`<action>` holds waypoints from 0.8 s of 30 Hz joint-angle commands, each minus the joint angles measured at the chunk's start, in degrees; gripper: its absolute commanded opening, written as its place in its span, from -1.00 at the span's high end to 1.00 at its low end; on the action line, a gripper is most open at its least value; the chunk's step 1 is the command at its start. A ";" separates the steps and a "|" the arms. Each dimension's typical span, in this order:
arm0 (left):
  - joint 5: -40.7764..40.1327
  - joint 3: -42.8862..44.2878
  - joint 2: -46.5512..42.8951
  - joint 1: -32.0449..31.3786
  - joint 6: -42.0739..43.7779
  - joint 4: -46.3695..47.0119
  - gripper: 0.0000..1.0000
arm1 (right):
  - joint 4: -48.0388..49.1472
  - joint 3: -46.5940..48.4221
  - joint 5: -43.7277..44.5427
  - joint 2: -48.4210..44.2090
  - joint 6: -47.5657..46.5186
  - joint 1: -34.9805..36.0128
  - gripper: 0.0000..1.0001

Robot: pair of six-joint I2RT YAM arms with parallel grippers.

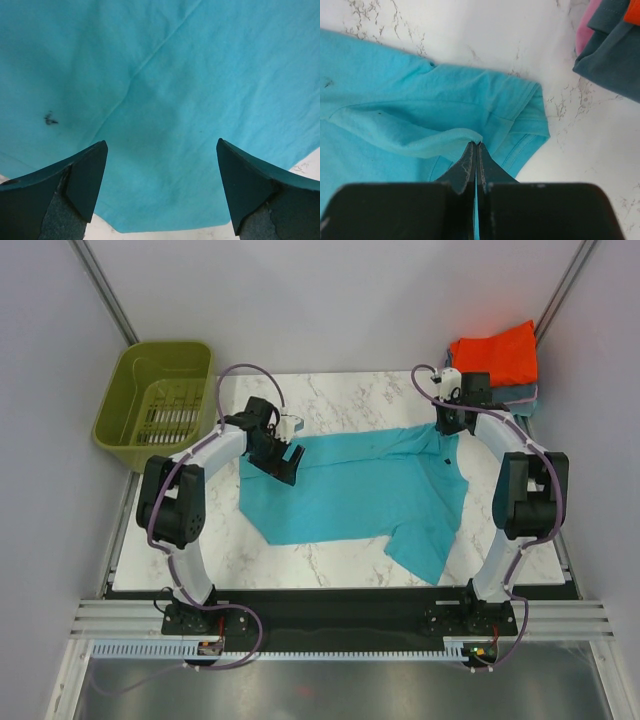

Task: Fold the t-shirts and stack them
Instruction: Fold the tshirt

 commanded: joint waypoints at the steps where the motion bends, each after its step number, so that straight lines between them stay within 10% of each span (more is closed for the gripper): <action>1: 3.24 -1.88 -1.26 -1.05 -3.05 -1.24 -0.94 | 1.90 2.77 0.91 0.45 -0.65 -0.04 1.00; 9: 3.24 -5.22 -2.14 -2.19 -3.05 -1.24 -0.94 | 4.62 2.69 2.23 1.95 0.14 -0.04 0.96; 14: 3.24 -4.78 -2.23 -2.46 -3.05 -1.24 -0.94 | 5.07 3.48 5.13 -0.15 0.67 -0.13 0.05; 24: 3.86 -6.63 -2.24 -3.33 -4.89 -0.45 -0.93 | -9.60 -4.77 -17.97 -9.13 -1.44 0.84 0.19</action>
